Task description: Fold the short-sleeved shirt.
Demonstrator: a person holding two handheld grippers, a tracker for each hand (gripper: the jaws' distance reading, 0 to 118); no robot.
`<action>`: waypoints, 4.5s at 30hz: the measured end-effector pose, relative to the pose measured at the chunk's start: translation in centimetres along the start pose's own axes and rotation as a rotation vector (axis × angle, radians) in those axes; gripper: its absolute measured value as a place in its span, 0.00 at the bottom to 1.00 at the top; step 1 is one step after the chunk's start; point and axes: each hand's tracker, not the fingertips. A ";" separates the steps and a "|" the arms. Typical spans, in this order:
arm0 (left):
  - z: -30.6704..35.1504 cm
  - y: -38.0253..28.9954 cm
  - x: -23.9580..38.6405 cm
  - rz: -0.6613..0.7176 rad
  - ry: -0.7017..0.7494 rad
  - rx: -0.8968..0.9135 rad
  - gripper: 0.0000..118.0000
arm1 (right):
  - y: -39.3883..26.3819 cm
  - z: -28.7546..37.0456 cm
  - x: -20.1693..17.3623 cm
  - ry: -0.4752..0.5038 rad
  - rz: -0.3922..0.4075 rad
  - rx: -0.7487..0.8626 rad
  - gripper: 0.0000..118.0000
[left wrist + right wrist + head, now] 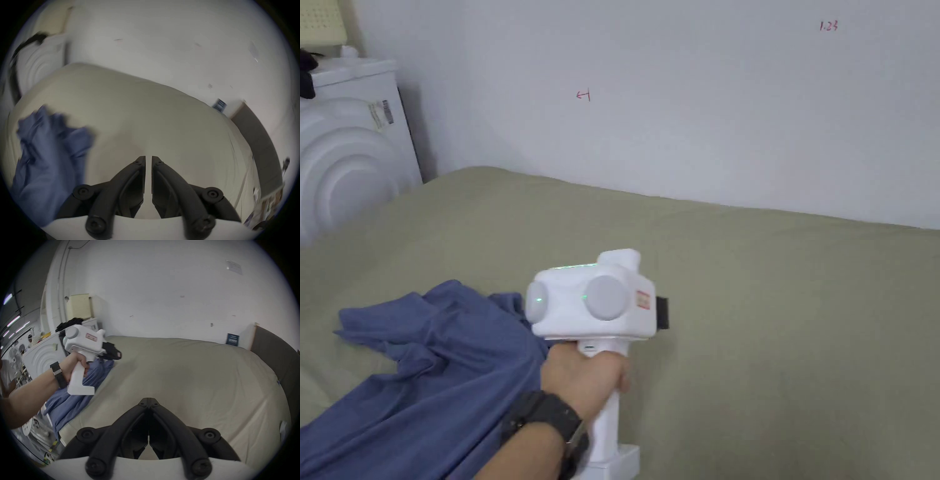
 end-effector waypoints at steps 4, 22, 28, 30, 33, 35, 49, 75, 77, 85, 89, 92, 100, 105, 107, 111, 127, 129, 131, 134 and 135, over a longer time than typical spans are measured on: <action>-1.5 0.0 8.3 -0.134 -0.057 0.012 0.07 | 0.3 1.8 2.8 -0.071 -0.017 0.035 0.01; 2.6 -4.7 -13.0 0.036 0.568 -0.012 1.00 | -0.4 0.6 0.9 0.062 -0.004 0.003 0.03; -0.7 -5.5 -15.0 0.107 0.571 -0.155 0.94 | -0.9 0.4 0.4 0.082 0.020 -0.029 0.03; -1.0 -5.9 -15.2 0.128 0.554 -0.144 0.31 | -1.0 0.6 0.5 0.089 0.022 -0.033 0.03; -0.4 -6.5 -16.1 0.263 0.581 -0.093 0.04 | -1.1 0.9 0.4 0.091 0.033 -0.032 0.03; -0.1 -6.6 -16.8 0.322 0.455 -0.080 0.04 | -1.2 1.0 0.4 0.087 0.036 -0.032 0.03; 0.4 -5.5 -9.0 0.148 0.218 0.023 0.03 | -1.8 1.0 0.9 0.092 -0.017 -0.055 0.03; -3.9 -14.8 32.0 -0.480 -0.336 -0.077 0.26 | -0.2 12.1 9.8 -0.264 -0.138 0.133 0.03; -1.1 -12.7 28.7 -0.439 -0.318 -0.025 0.88 | -0.2 12.2 10.0 -0.291 -0.118 0.126 0.03; 13.2 -10.5 9.1 -0.178 -0.083 0.089 1.00 | -0.3 12.6 10.1 -0.278 -0.077 0.146 0.03; 19.6 -13.2 2.9 -0.151 0.094 0.152 0.77 | -0.8 12.5 9.8 -0.251 -0.072 0.146 0.03; 23.6 -16.0 0.4 -0.108 0.181 0.169 0.01 | -1.8 12.9 9.3 -0.247 -0.088 0.124 0.03; 27.6 -22.1 -2.2 0.024 0.187 0.201 0.01 | -4.9 15.0 8.0 -0.230 -0.128 0.083 0.03; 26.2 -20.4 -1.4 0.019 0.206 0.173 0.01 | -4.7 14.8 8.0 -0.228 -0.119 0.080 0.03; 24.4 -18.9 -0.7 -0.013 0.187 0.167 0.01 | -4.5 14.3 8.2 -0.227 -0.117 0.075 0.03; 17.6 -14.6 0.5 -0.114 0.168 0.087 0.01 | -4.4 12.8 9.4 -0.233 -0.121 0.056 0.03; -5.4 -7.3 2.6 -0.059 0.192 -0.198 1.00 | -4.5 5.4 16.2 -0.226 -0.171 -0.077 0.05; -5.7 -8.1 3.9 -0.091 0.220 -0.240 1.00 | -4.6 4.9 16.6 -0.217 -0.172 -0.080 0.05; -6.0 -9.3 4.8 -0.083 0.189 -0.261 1.00 | -5.0 4.7 17.2 -0.223 -0.182 -0.085 0.05; -4.9 -11.2 6.2 -0.050 0.184 -0.279 0.76 | -5.3 4.2 18.3 -0.254 -0.211 -0.095 0.05; -4.0 -11.6 6.8 -0.109 0.219 -0.205 0.68 | -5.4 4.0 18.8 -0.258 -0.219 -0.099 0.05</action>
